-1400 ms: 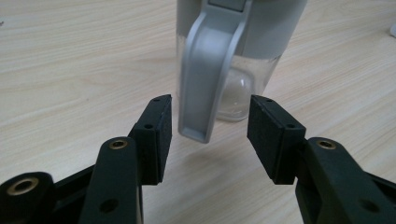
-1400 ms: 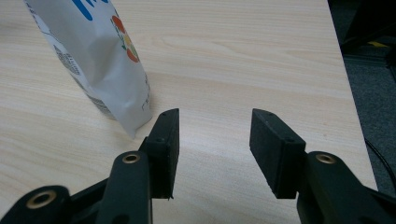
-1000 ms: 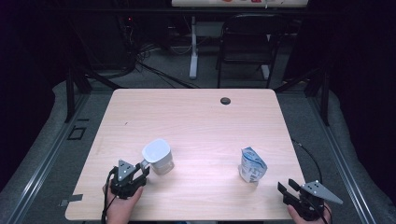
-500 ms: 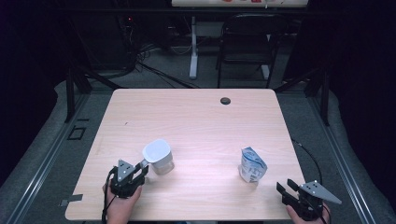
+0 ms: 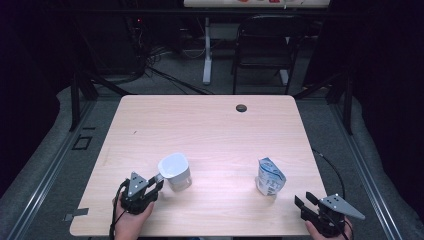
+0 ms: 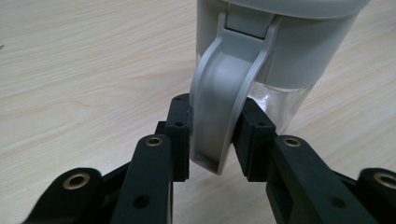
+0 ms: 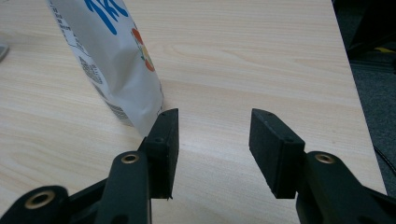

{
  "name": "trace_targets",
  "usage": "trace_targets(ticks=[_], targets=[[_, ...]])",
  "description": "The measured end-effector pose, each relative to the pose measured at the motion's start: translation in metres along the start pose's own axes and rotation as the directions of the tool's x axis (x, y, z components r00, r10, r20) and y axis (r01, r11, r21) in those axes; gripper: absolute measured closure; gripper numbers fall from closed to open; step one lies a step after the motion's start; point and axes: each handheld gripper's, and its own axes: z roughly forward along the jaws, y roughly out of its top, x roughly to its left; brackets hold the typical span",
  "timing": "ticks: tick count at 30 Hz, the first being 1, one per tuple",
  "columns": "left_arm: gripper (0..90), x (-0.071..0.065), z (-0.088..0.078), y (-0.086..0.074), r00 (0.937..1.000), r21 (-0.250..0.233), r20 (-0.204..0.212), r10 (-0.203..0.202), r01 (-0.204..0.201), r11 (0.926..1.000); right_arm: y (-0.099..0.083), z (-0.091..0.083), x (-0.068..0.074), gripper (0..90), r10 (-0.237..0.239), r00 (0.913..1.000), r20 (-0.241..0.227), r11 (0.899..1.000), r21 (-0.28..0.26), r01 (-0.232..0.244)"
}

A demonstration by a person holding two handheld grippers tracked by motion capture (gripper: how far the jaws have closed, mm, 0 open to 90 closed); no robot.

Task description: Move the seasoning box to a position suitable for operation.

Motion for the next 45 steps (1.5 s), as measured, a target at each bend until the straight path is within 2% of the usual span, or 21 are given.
trace_targets(ticks=[1,5,6,9,10,13,20,24,26,30,31,33,34,37,38,39,41,42,44,45], targets=[[69.8,-0.003,0.0,0.001,0.9997,0.007,0.024,0.01,-0.01,0.9999,0.0,0.0,0.001,53.1,-0.001,1.0,0.004,1.0,0.001,0.001],[69.8,-0.008,0.0,0.001,0.998,0.008,0.051,0.036,-0.037,0.9993,0.0,0.0,0.002,53.1,-0.009,1.0,-0.001,1.0,0.003,0.009],[69.9,-0.011,0.0,0.002,0.9962,0.01,0.073,0.049,-0.05,0.9987,0.001,-0.001,0.003,53.1,-0.014,0.9999,-0.008,1.0,0.003,0.014],[69.8,-0.013,0.0,0.002,0.9947,0.01,0.085,0.057,-0.058,0.9982,0.001,-0.002,0.004,53.1,-0.014,0.9999,-0.005,1.0,-0.002,0.014],[69.8,-0.016,0.0,0.002,0.9922,0.008,0.103,0.07,-0.071,0.9974,0.001,-0.002,0.005,53.1,-0.015,0.9999,-0.007,1.0,-0.002,0.015],[69.8,-0.019,0.0,0.002,0.9897,0.008,0.119,0.08,-0.081,0.9967,0.002,-0.002,0.005,53.1,-0.02,0.9997,-0.012,1.0,-0.001,0.02],[69.8,-0.027,0.0,0.003,0.9784,0.006,0.172,0.114,-0.117,0.9931,0.003,-0.003,0.008,53.1,-0.033,0.9994,-0.013,0.999,-0.001,0.033],[69.8,-0.032,0.0,0.003,0.9686,0.009,0.206,0.139,-0.144,0.9895,0.004,-0.003,0.01,53.2,-0.038,0.9991,-0.02,0.999,-0.003,0.038],[69.8,-0.034,-0.001,0.004,0.961,0.009,0.229,0.155,-0.161,0.9869,0.004,-0.003,0.012,53.2,-0.035,0.9992,-0.021,0.999,-0.007,0.035],[69.7,-0.033,-0.001,0.003,0.9395,-0.004,0.285,0.19,-0.197,0.9803,0.005,-0.004,0.013,53.2,-0.044,0.9989,-0.019,0.999,-0.014,0.043],[69.7,-0.032,-0.001,0.003,0.9432,-0.005,0.275,0.187,-0.193,0.9811,0.005,-0.005,0.014,53.2,-0.044,0.9988,-0.018,0.999,-0.015,0.044],[69.6,-0.031,-0.001,0.002,0.9417,-0.009,0.281,0.186,-0.191,0.9816,0.005,-0.005,0.014,53.2,-0.042,0.9989,-0.022,0.999,-0.02,0.041],[69.5,-0.03,-0.002,0.002,0.9463,-0.005,0.27,0.177,-0.183,0.9831,0.006,-0.006,0.015,53.4,-0.049,0.9986,-0.022,0.999,-0.02,0.049],[69.3,-0.029,-0.002,0.002,0.9491,-0.004,0.26,0.178,-0.183,0.9831,0.007,-0.008,0.016,53.4,-0.059,0.998,-0.025,0.998,-0.02,0.058],[69.0,-0.028,-0.003,0.002,0.9535,0.001,0.249,0.17,-0.176,0.9845,0.008,-0.008,0.018,53.4,-0.06,0.9979,-0.024,0.998,-0.023,0.059],[68.3,-0.028,-0.003,0.002,0.9535,0.001,0.249,0.17,-0.176,0.9845,0.008,-0.008,0.018,53.4,-0.06,0.9979,-0.024,0.998,-0.023,0.059],[67.9,-0.027,-0.003,0.002,0.9584,0.002,0.232,0.166,-0.171,0.9853,0.009,-0.009,0.021,52.8,-0.069,0.9975,-0.015,0.997,-0.032,0.068],[67.9,-0.026,-0.004,0.002,0.9576,0.004,0.236,0.165,-0.17,0.9854,0.01,-0.01,0.022,52.8,-0.08,0.9968,-0.011,0.996,-0.03,0.079],[67.3,-0.025,-0.005,0.003,0.9641,0.007,0.218,0.152,-0.157,0.9876,0.014,-0.013,0.028,52.4,-0.094,0.9955,-0.012,0.994,-0.048,0.093],[66.8,-0.025,-0.005,0.003,0.9641,0.007,0.218,0.152,-0.157,0.9876,0.016,-0.014,0.03,52.4,-0.1,0.9949,-0.014,0.994,-0.051,0.099]])
